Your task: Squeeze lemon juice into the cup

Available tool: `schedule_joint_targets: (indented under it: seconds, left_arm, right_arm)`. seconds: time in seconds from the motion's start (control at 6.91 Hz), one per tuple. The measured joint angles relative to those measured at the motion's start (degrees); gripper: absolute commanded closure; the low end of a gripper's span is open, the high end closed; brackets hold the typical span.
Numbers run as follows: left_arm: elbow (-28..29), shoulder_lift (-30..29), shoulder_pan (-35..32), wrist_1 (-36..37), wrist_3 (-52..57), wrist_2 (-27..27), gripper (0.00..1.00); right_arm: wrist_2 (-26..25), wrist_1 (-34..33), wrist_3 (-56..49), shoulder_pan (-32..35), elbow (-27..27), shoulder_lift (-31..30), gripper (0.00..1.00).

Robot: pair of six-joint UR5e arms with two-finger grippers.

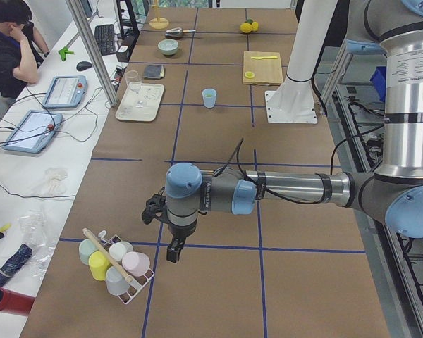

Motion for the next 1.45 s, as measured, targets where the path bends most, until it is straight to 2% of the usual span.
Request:
schedule_joint_targets:
  seconds: [1.45]
  left_arm:
    - [-3.5, 1.8, -0.8, -0.5, 1.3, -0.4, 0.0]
  right_arm:
    - [0.0, 0.0, 0.0, 0.0, 0.2, -0.1, 0.0]
